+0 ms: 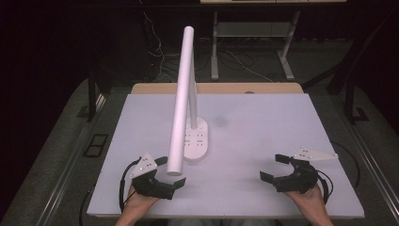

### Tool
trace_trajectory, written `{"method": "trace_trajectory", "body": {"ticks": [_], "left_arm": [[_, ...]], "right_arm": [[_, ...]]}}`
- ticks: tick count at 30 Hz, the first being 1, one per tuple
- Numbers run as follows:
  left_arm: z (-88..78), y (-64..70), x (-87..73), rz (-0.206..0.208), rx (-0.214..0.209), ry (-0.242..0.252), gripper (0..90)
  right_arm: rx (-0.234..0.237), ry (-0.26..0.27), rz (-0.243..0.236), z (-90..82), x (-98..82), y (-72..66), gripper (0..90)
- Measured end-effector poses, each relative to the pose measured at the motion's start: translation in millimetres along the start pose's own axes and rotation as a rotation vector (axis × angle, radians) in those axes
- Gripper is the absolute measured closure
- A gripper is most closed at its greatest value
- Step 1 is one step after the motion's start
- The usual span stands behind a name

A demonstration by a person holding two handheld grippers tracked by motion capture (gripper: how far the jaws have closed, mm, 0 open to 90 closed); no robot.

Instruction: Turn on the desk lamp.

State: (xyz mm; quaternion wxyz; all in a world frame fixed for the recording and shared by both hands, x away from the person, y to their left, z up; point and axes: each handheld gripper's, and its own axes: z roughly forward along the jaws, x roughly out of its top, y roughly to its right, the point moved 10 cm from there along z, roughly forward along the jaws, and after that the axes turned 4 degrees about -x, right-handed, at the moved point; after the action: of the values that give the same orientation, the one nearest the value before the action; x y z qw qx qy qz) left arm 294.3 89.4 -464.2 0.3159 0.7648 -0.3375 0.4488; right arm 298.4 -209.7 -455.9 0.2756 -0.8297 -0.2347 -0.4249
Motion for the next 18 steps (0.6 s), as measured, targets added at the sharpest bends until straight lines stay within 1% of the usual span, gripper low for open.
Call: {"method": "trace_trajectory", "body": {"ticks": [3,6,11,18], "left_arm": [[0.4,0.1,-0.3,0.004,0.000,-0.001,0.0],[0.2,-0.2,-0.9,-0.002,0.000,-0.003,0.0],[-0.4,-1.4,-1.2,-0.006,0.000,-0.003,0.0],[0.1,-2.2,-2.2,-0.006,0.003,-0.011,0.0]], "right_arm": [[-0.005,-0.009,-0.002,-0.6,-2.9,1.6,0.6],[-0.003,-0.008,-0.002,-1.1,-3.2,0.6,0.6],[-0.001,-0.021,-0.017,-0.3,-4.5,-0.6,0.6],[0.000,-0.027,-0.019,-0.4,-5.4,-0.5,0.6]]}}
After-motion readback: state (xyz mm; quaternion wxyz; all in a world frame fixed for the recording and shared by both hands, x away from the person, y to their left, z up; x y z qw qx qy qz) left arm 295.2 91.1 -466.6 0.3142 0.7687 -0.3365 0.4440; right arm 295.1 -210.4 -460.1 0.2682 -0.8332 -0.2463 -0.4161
